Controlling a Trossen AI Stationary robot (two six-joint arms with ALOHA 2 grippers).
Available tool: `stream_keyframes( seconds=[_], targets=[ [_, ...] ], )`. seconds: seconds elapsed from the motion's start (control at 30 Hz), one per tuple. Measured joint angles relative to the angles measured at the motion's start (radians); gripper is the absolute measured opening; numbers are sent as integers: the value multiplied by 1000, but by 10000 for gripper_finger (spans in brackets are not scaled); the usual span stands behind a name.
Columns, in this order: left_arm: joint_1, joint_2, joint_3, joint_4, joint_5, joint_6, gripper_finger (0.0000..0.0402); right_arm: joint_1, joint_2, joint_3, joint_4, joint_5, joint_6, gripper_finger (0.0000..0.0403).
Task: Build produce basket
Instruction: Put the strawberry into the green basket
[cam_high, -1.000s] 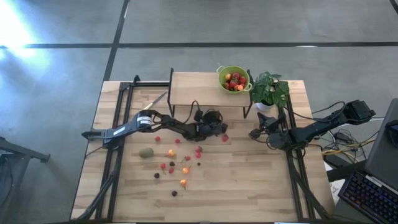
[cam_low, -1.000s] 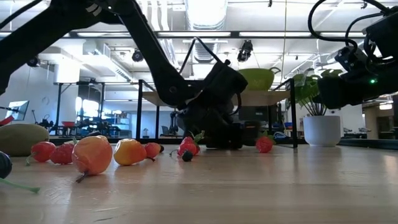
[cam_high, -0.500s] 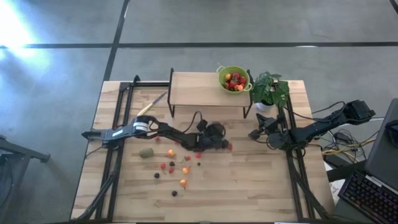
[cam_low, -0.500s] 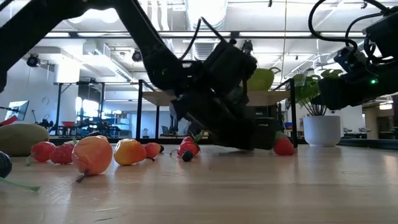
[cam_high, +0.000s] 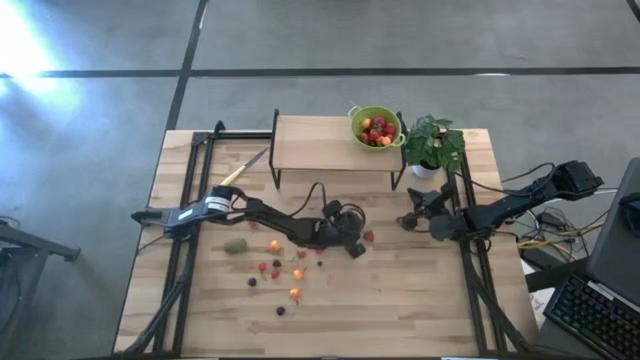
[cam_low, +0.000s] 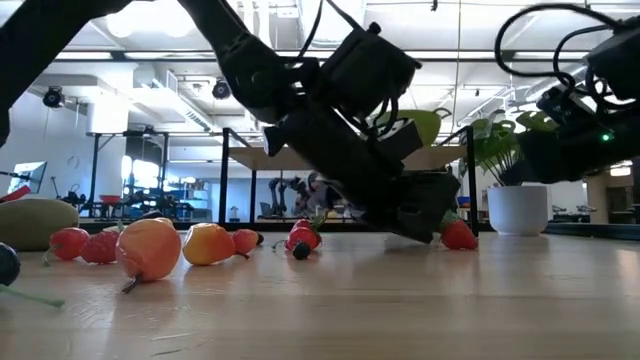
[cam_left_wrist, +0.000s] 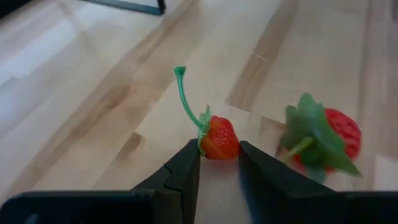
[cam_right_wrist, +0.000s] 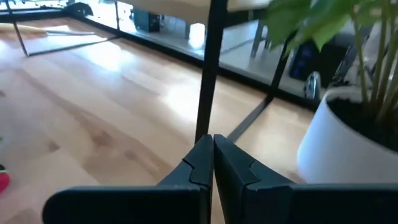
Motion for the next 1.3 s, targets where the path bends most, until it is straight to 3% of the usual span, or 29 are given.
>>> stream_keyframes(
  seconds=[0.33,0.67,1.0,1.17,1.3],
  targets=[
    [7,-90,2,-75,-7,113,109,0,3,0,-27,-35,71,8],
    [52,-275,3,-67,-15,264,110,0,3,0,-23,-35,75,8],
    [195,-353,26,110,32,480,110,0,3,0,-20,-36,78,8],
    [293,-353,74,113,40,496,110,0,3,0,-18,-36,78,8],
    [360,-353,108,110,105,493,110,0,3,0,-17,-36,78,8]
  ],
)
